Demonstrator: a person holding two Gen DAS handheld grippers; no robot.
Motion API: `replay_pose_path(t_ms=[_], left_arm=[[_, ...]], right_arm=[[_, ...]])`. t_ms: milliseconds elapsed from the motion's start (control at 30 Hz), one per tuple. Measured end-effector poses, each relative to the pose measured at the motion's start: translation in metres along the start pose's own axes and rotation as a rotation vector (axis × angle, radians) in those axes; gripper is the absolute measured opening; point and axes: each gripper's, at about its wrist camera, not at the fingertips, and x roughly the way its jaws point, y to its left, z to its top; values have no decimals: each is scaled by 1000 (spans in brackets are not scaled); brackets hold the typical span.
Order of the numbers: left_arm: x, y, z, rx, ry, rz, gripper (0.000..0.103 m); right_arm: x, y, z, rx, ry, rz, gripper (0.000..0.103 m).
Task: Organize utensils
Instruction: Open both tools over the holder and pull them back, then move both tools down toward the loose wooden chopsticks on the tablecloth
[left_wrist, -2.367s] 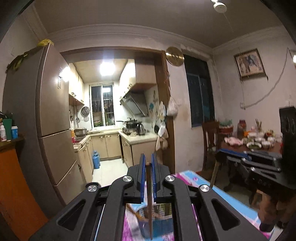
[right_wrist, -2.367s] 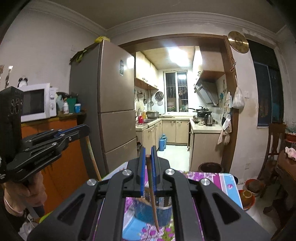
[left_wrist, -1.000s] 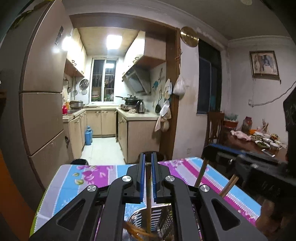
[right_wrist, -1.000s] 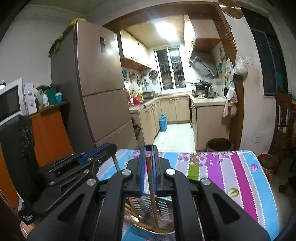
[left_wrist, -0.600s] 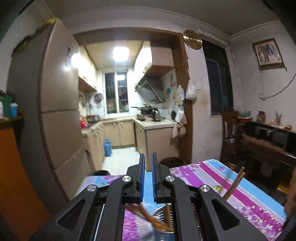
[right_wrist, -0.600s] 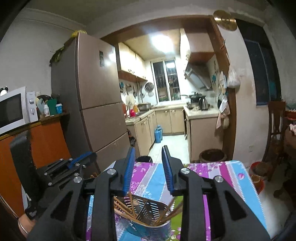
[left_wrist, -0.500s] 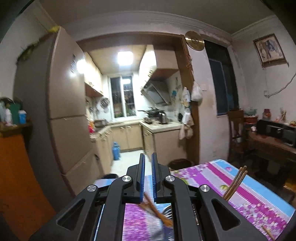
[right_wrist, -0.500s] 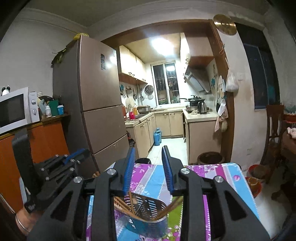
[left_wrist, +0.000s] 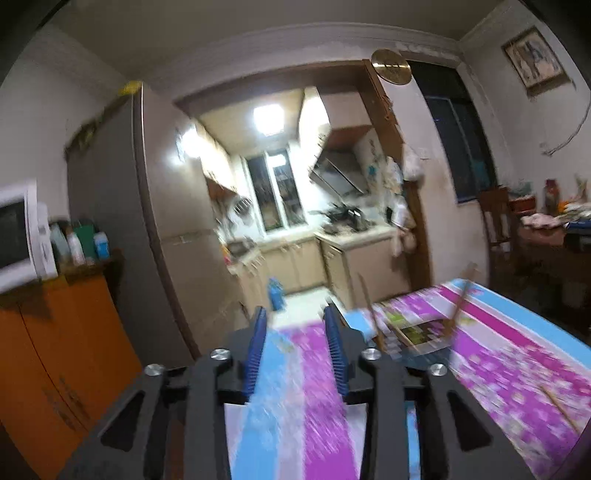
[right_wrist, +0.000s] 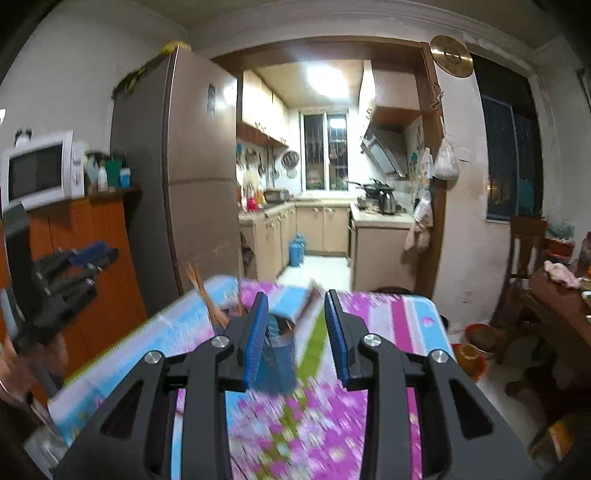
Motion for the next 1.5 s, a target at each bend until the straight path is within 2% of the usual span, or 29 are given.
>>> replay_pose_path(t_ms=[100, 267, 367, 500, 567, 700, 833, 1000, 1133, 1233, 1300, 1333, 1500], left_arm=[[-36, -1, -31, -14, 65, -86, 36], [-96, -25, -98, -24, 213, -291, 36], [-129, -52, -142, -7, 290, -390, 36], [-148, -76, -185, -20, 394, -442, 36], [-155, -90, -199, 3, 402, -434, 36], [-159, -105, -213, 24, 380, -370, 36], [-161, -112, -222, 14, 376, -370, 36], [-160, -117, -220, 32, 322, -314, 38], [-155, -121, -225, 30, 345, -308, 38], [-152, -122, -228, 23, 347, -294, 38], [-151, -121, -229, 19, 345, -273, 32], [-150, -120, -230, 17, 346, -268, 24], [-149, -121, -230, 24, 342, -275, 14]], right_arm=[[-26, -7, -37, -48, 58, -44, 36], [-63, -11, -115, -107, 199, -137, 36], [-77, -9, -150, -75, 247, -159, 36], [-99, -9, -185, 19, 248, -184, 36], [-110, -8, -202, 67, 234, -192, 36], [-118, 7, -231, 64, 227, -204, 36], [-120, 16, -248, 86, 227, -190, 36], [-115, 29, -254, 72, 200, -196, 36], [-111, 38, -258, 29, 192, -230, 35], [-108, 41, -261, 30, 198, -235, 31], [-106, 43, -264, 25, 203, -245, 27], [-105, 43, -265, 23, 203, -252, 26], [-95, 31, -265, 85, 229, -256, 20]])
